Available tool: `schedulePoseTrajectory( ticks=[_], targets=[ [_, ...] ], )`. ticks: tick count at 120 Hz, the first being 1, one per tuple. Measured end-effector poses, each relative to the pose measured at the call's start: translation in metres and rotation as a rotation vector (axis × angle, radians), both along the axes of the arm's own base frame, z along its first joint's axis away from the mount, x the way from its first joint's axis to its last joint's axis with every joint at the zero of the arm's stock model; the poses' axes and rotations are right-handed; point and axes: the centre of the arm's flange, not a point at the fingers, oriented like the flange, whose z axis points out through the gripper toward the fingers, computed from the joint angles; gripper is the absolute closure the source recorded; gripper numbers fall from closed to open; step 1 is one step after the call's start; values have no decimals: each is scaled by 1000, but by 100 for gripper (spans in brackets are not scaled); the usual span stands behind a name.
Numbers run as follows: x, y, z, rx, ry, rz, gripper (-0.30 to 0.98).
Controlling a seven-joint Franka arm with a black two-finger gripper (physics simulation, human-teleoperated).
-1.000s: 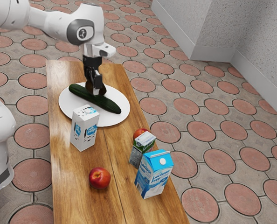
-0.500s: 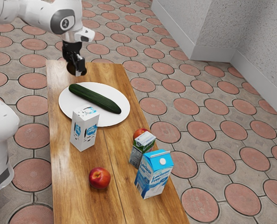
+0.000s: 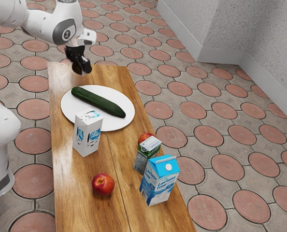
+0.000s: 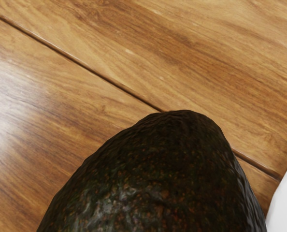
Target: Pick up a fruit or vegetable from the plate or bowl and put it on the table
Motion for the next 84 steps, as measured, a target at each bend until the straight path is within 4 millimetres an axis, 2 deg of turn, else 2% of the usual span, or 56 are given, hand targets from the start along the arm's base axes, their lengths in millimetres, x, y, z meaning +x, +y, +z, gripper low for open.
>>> schedulePoseTrajectory(
  ticks=[21, 36, 51, 64, 68, 73, 79, 84],
  targets=[
    [10, 7, -23, -12, 5, 17, 35],
    [13, 10, -30, -21, -3, 33, 34],
    [13, 12, -31, -28, -11, 42, 17],
    [13, 12, -28, -34, -14, 44, 9],
    [12, 18, -13, -33, -22, 50, 8],
    [12, 29, 18, -37, -30, 58, 6],
    [16, 41, 79, -33, -39, 51, 5],
    [21, 41, 131, -36, -34, 30, 4]
  ],
)
